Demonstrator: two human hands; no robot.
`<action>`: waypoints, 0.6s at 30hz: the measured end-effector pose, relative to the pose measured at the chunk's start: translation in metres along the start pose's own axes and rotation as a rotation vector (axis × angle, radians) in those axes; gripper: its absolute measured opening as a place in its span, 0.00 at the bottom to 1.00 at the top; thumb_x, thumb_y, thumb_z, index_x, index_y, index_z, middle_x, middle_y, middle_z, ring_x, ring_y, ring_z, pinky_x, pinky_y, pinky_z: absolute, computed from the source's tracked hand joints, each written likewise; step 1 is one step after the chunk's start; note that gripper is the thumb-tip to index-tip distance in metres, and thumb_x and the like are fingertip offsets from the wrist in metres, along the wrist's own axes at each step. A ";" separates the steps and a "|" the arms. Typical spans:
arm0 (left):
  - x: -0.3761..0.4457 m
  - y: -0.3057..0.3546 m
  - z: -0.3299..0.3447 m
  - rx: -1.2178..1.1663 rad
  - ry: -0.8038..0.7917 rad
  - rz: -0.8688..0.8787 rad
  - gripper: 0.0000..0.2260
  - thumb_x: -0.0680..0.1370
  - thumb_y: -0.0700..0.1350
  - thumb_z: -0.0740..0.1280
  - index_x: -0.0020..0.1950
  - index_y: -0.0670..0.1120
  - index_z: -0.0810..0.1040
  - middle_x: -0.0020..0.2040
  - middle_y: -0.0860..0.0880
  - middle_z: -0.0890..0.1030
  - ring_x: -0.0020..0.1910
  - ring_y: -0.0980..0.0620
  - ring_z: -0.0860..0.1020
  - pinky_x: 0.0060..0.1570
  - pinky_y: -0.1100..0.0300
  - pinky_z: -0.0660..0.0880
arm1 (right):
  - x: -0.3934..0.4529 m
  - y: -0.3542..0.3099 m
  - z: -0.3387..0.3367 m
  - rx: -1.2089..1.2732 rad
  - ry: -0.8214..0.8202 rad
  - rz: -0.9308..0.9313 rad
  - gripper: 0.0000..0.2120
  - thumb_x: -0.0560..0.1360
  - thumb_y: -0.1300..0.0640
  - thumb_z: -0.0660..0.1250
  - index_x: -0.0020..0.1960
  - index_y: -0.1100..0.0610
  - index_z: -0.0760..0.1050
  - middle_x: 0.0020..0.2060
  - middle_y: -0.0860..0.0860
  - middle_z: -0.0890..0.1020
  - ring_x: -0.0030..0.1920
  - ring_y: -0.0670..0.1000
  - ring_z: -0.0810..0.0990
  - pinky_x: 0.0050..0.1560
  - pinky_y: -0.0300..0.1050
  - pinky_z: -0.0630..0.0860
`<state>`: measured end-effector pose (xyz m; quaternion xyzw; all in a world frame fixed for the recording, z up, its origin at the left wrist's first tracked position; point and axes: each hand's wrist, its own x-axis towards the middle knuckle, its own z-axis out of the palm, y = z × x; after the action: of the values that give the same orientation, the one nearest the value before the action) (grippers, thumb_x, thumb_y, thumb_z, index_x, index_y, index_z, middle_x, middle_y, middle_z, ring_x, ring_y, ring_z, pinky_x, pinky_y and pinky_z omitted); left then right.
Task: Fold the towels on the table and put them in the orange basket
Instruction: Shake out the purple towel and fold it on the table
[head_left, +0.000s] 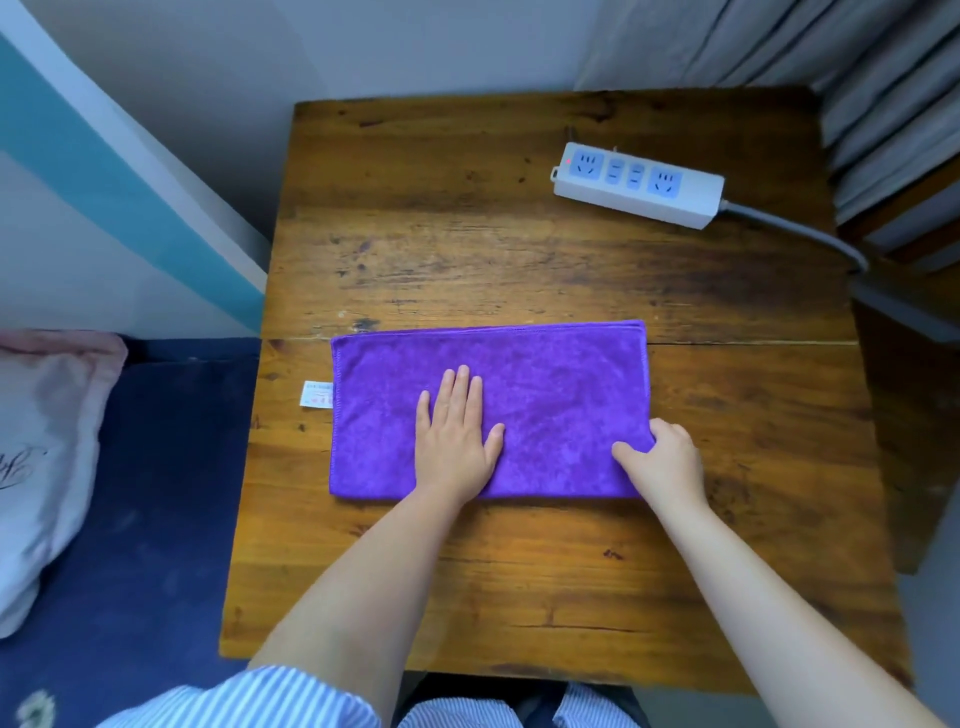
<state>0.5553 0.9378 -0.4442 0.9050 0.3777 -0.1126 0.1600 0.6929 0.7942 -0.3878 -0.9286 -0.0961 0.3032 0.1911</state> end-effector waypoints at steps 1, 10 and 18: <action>0.000 0.000 -0.002 -0.008 -0.007 0.006 0.28 0.79 0.55 0.53 0.76 0.46 0.49 0.78 0.48 0.47 0.77 0.51 0.45 0.73 0.52 0.40 | -0.003 -0.004 -0.003 0.028 -0.009 -0.041 0.10 0.72 0.59 0.66 0.50 0.65 0.75 0.54 0.61 0.76 0.53 0.59 0.74 0.49 0.43 0.68; -0.048 -0.080 -0.033 -0.270 0.228 -0.194 0.20 0.77 0.42 0.64 0.67 0.38 0.70 0.72 0.40 0.65 0.74 0.42 0.59 0.71 0.48 0.56 | -0.045 -0.097 -0.004 0.303 -0.028 -0.481 0.03 0.70 0.69 0.66 0.43 0.68 0.74 0.42 0.57 0.74 0.45 0.53 0.72 0.41 0.36 0.61; -0.135 -0.142 -0.031 -0.429 0.305 -0.533 0.21 0.74 0.44 0.58 0.62 0.31 0.73 0.67 0.35 0.70 0.69 0.36 0.65 0.69 0.45 0.60 | -0.090 -0.165 0.114 0.116 -0.392 -0.650 0.23 0.76 0.55 0.64 0.66 0.65 0.66 0.73 0.58 0.58 0.75 0.52 0.53 0.69 0.37 0.49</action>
<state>0.3627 0.9563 -0.4007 0.7273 0.6344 0.0676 0.2531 0.5428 0.9513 -0.3569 -0.7617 -0.4028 0.4037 0.3076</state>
